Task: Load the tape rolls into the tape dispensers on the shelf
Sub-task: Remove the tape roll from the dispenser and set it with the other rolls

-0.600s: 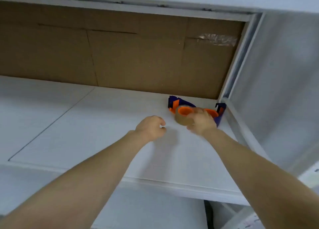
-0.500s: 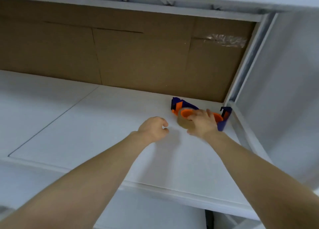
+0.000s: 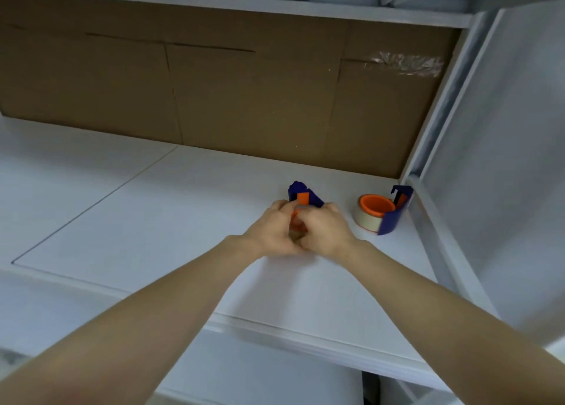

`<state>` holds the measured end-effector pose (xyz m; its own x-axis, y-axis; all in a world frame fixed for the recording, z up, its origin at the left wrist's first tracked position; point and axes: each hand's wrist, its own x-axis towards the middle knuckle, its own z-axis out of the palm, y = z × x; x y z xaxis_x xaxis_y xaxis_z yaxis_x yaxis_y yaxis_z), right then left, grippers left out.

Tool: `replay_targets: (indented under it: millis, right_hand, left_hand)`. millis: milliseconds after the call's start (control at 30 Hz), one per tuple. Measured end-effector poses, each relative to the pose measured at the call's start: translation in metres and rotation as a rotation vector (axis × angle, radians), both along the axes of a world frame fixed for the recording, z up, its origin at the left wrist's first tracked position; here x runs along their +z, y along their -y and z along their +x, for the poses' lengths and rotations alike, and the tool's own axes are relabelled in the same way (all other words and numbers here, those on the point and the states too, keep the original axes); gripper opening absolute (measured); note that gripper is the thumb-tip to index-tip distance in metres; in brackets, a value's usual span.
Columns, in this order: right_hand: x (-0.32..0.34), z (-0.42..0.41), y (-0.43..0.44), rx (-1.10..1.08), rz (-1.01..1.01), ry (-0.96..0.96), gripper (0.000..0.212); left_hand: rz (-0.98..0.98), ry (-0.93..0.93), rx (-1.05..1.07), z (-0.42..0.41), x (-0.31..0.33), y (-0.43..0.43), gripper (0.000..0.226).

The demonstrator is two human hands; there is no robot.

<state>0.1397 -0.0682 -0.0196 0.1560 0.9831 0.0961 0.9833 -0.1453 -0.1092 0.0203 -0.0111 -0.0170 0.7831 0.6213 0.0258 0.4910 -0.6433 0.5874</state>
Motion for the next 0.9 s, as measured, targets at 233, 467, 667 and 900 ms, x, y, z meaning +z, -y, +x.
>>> replay_targets:
  millis: [233,467,667,900]
  right_hand:
    - [0.034,0.004,0.011,-0.222,0.218,-0.48,0.027]
    - [0.008,0.021,0.009,-0.34,-0.017,-0.574,0.037]
    - [0.01,0.032,0.012,-0.273,-0.009,-0.581,0.035]
    - [0.001,0.025,0.007,-0.281,0.012,-0.578,0.038]
  left_hand:
    - [-0.065,-0.109,-0.004,0.004,-0.01,-0.002,0.12]
    - [0.011,-0.118,0.097,0.019,-0.02,0.0,0.113]
    - [-0.071,-0.125,0.061,0.014,-0.019,-0.015,0.1]
    - [-0.064,-0.136,0.108,0.023,-0.02,-0.014,0.104]
